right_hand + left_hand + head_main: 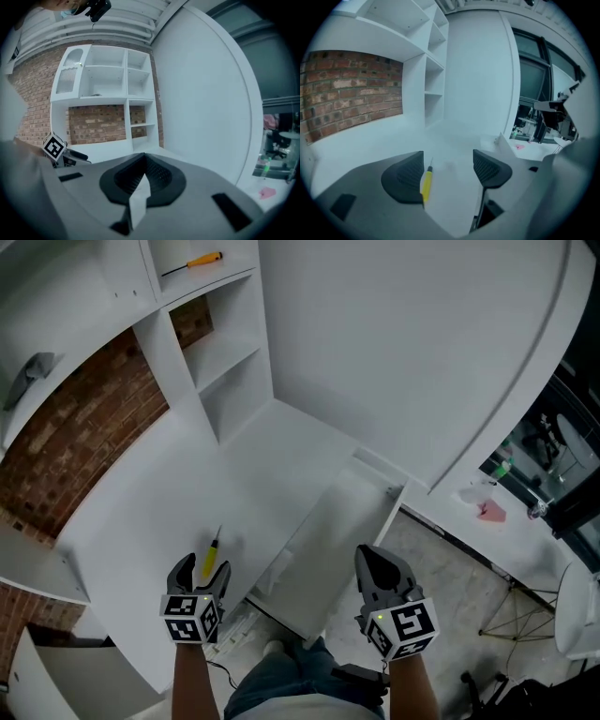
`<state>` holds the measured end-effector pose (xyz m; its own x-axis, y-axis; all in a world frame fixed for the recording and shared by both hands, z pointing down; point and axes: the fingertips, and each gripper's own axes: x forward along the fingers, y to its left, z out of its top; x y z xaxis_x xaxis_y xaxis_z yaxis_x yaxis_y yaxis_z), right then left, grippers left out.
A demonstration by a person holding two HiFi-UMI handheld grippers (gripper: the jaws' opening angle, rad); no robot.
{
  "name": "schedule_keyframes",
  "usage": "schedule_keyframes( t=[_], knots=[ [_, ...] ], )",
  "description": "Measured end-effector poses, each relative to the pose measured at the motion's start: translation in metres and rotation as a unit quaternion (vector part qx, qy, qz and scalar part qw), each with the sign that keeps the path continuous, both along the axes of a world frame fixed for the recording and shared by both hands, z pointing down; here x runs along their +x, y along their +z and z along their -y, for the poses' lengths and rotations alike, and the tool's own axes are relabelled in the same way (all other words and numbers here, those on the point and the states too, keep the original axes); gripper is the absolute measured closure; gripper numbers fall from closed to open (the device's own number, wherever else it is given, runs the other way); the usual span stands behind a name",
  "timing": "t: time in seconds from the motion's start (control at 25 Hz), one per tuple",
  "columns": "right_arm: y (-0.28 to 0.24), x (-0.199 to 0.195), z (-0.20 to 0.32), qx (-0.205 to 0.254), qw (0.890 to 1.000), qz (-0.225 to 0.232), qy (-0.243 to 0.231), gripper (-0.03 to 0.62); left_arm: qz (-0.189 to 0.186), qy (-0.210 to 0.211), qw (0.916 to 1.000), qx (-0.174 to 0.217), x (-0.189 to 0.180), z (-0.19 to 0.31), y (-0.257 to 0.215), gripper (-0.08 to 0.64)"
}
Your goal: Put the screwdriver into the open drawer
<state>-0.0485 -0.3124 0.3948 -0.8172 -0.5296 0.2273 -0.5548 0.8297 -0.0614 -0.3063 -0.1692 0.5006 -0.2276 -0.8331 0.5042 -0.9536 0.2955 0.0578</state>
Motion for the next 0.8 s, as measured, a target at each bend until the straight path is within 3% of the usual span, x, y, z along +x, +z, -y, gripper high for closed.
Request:
schedule_keyframes(
  t=[0.36, 0.64, 0.8],
  knots=[
    [0.042, -0.046, -0.008, -0.028, 0.998, -0.048, -0.016, 0.581, -0.049, -0.018, 0.9953, -0.081, -0.034, -0.013, 0.077, 0.238],
    [0.069, -0.059, -0.022, -0.047, 0.994, -0.097, -0.014, 0.581, -0.069, -0.02, 0.9879, -0.138, -0.053, -0.013, 0.122, 0.382],
    [0.073, -0.06, -0.028, -0.048, 0.993, -0.11, -0.008, 0.581, -0.065, -0.022, 0.9875, -0.142, -0.06, -0.016, 0.126, 0.476]
  ],
)
